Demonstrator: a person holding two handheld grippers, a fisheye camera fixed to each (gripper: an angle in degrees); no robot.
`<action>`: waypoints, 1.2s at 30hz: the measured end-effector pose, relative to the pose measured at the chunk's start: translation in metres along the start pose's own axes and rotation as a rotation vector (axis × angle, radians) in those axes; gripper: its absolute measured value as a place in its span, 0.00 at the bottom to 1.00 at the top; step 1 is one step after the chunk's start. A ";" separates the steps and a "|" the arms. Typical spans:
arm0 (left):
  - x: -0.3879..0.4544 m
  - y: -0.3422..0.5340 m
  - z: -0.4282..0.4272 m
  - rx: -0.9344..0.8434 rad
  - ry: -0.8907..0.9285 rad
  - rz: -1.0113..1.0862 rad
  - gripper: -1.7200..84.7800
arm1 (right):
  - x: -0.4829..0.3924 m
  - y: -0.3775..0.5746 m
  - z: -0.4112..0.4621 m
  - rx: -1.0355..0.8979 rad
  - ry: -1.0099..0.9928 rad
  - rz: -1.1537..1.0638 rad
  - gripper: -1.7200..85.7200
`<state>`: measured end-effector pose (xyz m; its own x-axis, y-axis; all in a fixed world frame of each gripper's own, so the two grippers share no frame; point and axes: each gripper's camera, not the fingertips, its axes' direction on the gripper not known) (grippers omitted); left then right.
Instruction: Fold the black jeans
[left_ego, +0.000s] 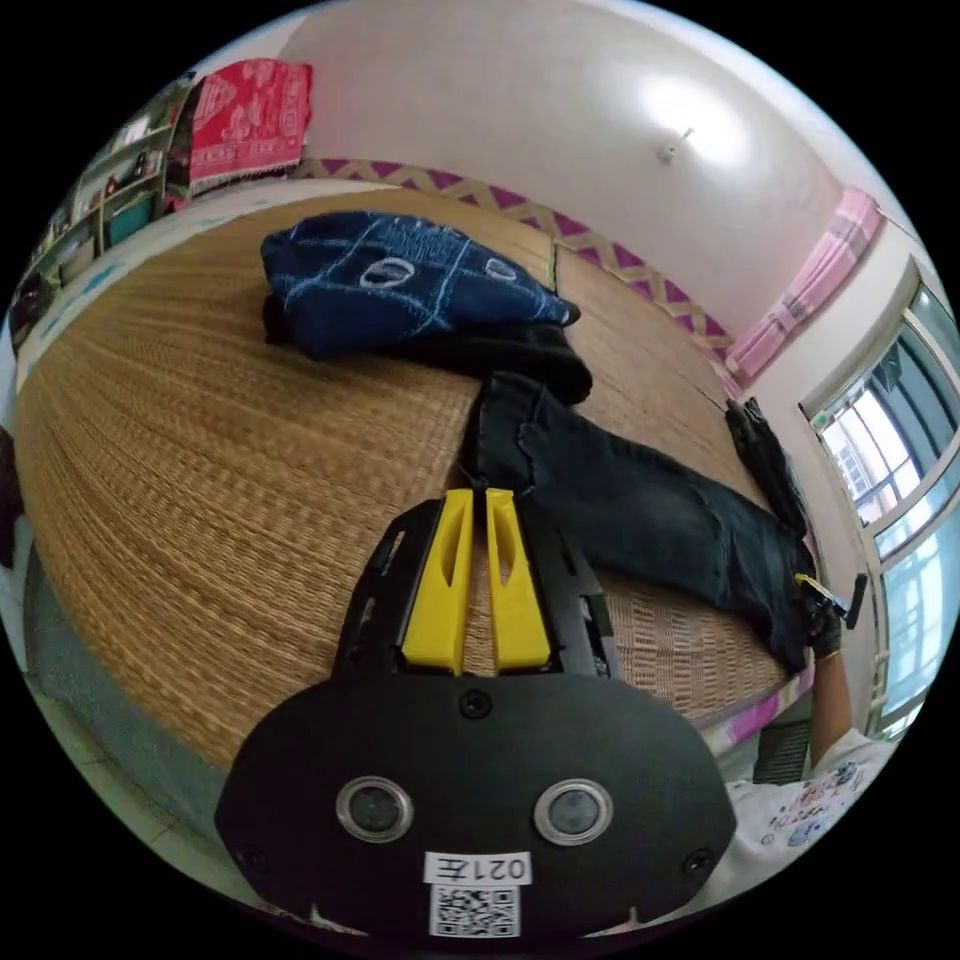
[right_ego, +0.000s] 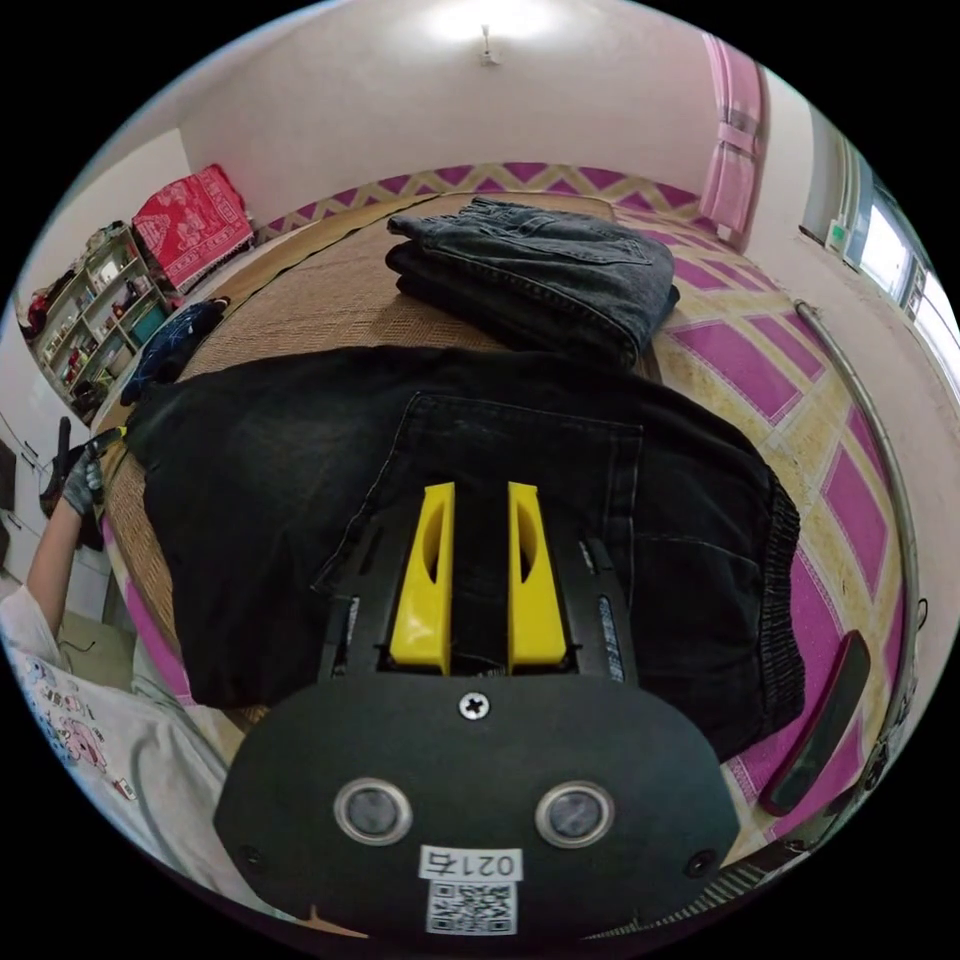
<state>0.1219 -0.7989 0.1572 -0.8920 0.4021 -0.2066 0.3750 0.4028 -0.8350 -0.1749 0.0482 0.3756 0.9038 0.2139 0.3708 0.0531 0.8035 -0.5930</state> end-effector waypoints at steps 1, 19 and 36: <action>0.000 -0.004 -0.005 0.008 0.011 -0.025 0.01 | 0.000 0.002 -0.003 0.000 -0.011 0.002 0.12; 0.181 -0.058 0.056 -0.099 -0.023 0.790 0.14 | 0.034 -0.050 0.013 -0.135 0.170 -0.588 0.11; 0.164 -0.051 0.034 -0.119 0.073 0.934 0.01 | 0.058 0.006 -0.062 -0.026 0.051 -0.553 0.01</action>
<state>-0.0523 -0.7813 0.1491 -0.2014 0.6533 -0.7298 0.9568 -0.0284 -0.2894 -0.0953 0.0309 0.3492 0.7576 -0.2635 0.5972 0.5352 0.7745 -0.3372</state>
